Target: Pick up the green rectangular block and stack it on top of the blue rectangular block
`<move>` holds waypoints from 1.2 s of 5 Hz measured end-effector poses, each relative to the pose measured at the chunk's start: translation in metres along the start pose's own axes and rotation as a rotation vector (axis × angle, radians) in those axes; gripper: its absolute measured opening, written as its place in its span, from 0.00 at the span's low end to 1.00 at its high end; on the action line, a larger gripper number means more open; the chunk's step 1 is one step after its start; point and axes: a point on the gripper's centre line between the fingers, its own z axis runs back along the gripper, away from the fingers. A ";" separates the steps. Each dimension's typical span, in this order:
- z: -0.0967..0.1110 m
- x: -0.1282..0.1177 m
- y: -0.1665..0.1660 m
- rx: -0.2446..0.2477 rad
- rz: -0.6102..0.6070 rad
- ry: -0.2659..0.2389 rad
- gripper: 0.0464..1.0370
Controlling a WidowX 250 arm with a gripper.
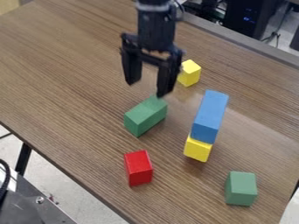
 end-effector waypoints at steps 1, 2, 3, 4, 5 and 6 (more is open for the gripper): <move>-0.007 -0.004 -0.009 0.022 -0.048 0.014 0.96; -0.013 -0.015 -0.004 0.030 -0.025 0.058 0.96; -0.014 -0.019 -0.001 0.042 -0.002 0.088 0.96; -0.018 -0.020 0.011 0.053 0.051 0.120 0.96; -0.026 -0.011 0.011 0.066 0.085 0.156 0.96; -0.033 -0.002 0.005 0.076 0.092 0.186 0.96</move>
